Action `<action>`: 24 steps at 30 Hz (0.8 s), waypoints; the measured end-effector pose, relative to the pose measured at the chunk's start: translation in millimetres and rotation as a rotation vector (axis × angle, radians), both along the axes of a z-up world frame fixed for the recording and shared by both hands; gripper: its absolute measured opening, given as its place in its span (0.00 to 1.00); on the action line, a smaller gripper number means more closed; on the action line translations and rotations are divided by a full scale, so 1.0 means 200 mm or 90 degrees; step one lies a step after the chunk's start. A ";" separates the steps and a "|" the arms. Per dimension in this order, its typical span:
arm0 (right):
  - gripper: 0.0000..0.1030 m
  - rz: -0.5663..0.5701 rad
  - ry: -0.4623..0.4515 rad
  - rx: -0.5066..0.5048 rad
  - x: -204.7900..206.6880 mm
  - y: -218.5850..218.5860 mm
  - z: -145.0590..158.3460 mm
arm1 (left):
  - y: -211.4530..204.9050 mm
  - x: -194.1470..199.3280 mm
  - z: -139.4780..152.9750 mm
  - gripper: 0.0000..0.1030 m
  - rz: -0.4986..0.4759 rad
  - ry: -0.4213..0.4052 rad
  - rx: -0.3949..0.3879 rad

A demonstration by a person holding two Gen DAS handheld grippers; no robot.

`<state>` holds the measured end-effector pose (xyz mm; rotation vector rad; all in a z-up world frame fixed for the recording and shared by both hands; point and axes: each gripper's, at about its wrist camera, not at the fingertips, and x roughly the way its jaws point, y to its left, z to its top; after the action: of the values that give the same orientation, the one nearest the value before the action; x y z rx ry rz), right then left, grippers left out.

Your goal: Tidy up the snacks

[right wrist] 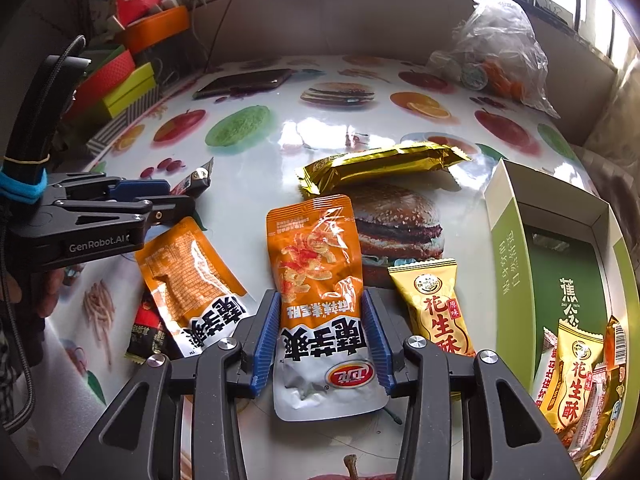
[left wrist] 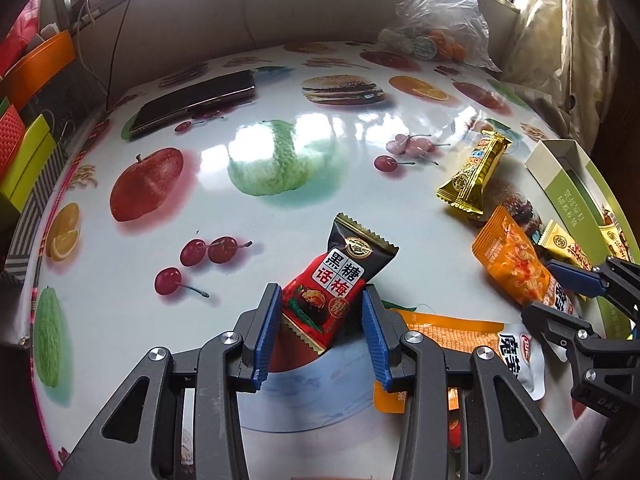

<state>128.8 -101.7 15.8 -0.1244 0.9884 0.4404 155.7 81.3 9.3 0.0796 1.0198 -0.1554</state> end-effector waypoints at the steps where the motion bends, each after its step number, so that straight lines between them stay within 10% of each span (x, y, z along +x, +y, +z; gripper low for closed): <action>1: 0.39 0.000 0.000 0.000 0.00 0.00 0.00 | 0.00 0.00 0.00 0.26 0.000 -0.002 -0.002; 24: 0.38 -0.011 -0.005 0.010 -0.01 -0.01 0.01 | -0.01 -0.10 0.09 0.07 0.007 -0.041 -0.033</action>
<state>126.6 -103.2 18.1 -0.1026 0.9780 0.4321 135.6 78.9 26.8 0.0319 0.9508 -0.1671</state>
